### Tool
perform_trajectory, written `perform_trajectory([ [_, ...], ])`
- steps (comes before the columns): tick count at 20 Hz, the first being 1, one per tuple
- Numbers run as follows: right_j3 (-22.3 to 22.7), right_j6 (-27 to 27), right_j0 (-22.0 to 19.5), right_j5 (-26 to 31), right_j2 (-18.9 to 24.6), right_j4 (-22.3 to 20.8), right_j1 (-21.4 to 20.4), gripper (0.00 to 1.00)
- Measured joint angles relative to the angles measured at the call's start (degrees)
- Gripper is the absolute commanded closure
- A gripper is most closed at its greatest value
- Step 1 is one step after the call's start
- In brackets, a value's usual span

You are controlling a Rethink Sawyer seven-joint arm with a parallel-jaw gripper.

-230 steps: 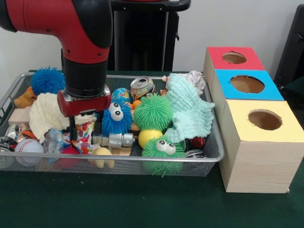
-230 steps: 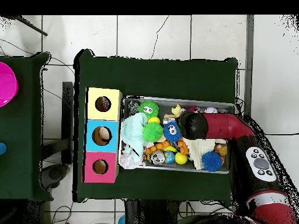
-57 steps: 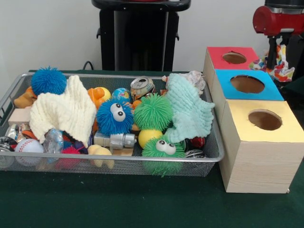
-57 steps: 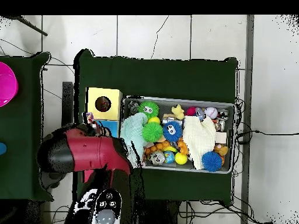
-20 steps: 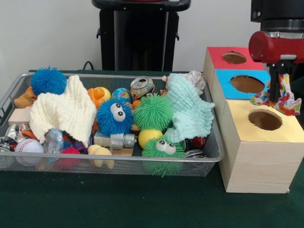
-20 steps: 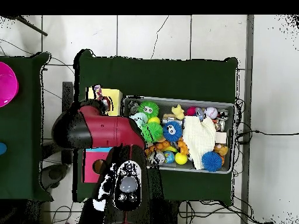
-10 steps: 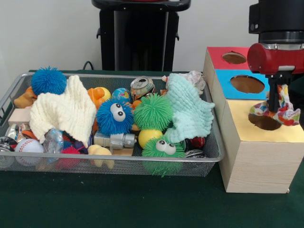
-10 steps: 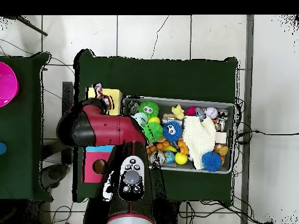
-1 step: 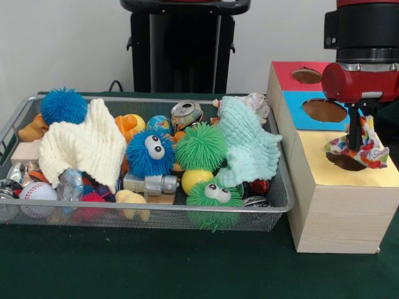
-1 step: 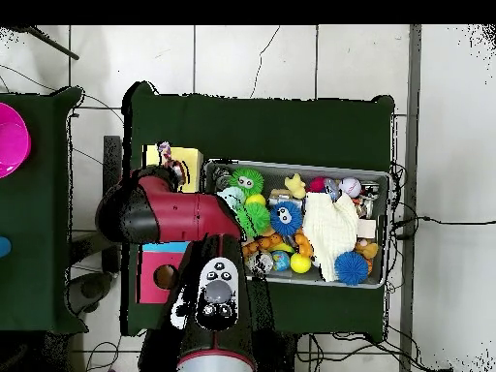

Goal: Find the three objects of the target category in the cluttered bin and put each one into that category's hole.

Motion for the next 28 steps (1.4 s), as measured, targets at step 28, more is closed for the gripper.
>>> perform_trajectory([
  [28,-1.86,0.0,2.94,-0.01,-3.97,-0.12,4.02,1.0],
])
